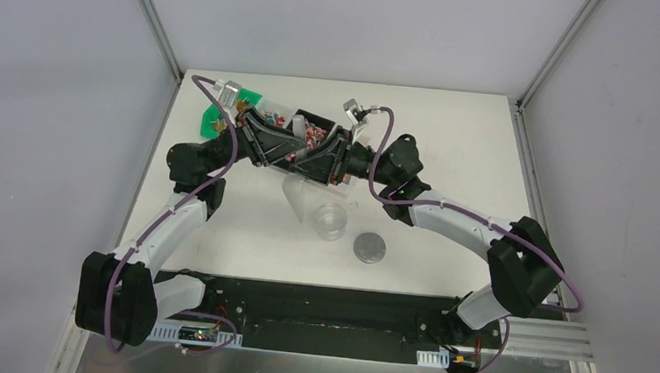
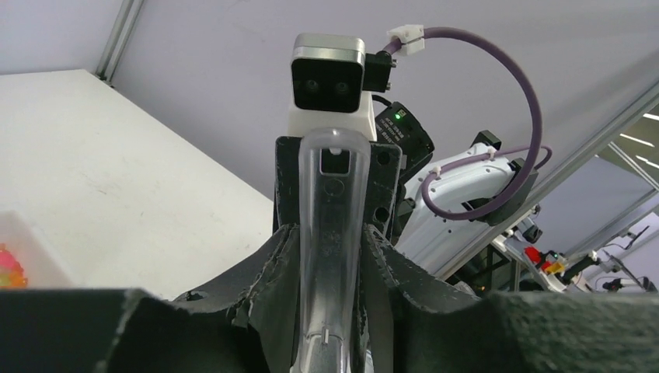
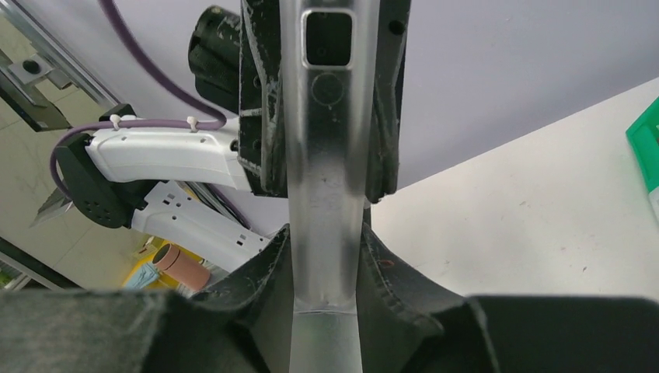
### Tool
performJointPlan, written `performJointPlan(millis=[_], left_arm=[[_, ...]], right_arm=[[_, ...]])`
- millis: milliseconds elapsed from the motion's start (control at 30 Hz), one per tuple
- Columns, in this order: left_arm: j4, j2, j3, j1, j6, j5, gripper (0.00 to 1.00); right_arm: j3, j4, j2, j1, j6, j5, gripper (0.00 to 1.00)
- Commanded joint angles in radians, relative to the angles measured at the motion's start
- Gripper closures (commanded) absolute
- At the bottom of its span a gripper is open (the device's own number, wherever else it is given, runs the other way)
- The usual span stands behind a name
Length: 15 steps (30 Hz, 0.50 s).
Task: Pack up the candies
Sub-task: Pick up the spatula from the center of the board.
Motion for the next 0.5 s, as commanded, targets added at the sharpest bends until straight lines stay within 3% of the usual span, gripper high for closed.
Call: performJointPlan(millis=[0, 67, 200, 267, 300, 367, 467], left_arm=[[-0.209, -0.042, 0.103, -0.015, 0.138, 0.059, 0.57], [-0.360, -0.063, 0.148, -0.016, 0.242, 0.085, 0.43], [-0.784, -0.121, 0.256, -0.015, 0.528, 0.105, 0.30], [-0.991, -0.160, 0.301, -0.015, 0.678, 0.074, 0.26], [-1.077, -0.179, 0.318, -0.015, 0.743, 0.055, 0.26], [-1.231, -0.211, 0.354, -0.015, 0.877, 0.018, 0.24], [-1.450, -0.219, 0.440, -0.015, 1.080, -0.036, 0.23]], right_arm=[[0.016, 0.051, -0.012, -0.019, -0.064, -0.075, 0.95], [0.015, 0.015, -0.021, -0.045, -0.125, -0.127, 1.00], [0.037, -0.163, -0.046, -0.102, -0.309, -0.238, 1.00], [0.078, -0.366, -0.068, -0.109, -0.479, -0.276, 1.00], [0.108, -0.488, -0.078, -0.109, -0.479, -0.279, 1.00], [0.165, -0.714, -0.088, -0.109, -0.766, -0.294, 1.00], [0.281, -1.113, -0.080, -0.109, -1.030, -0.308, 1.00]])
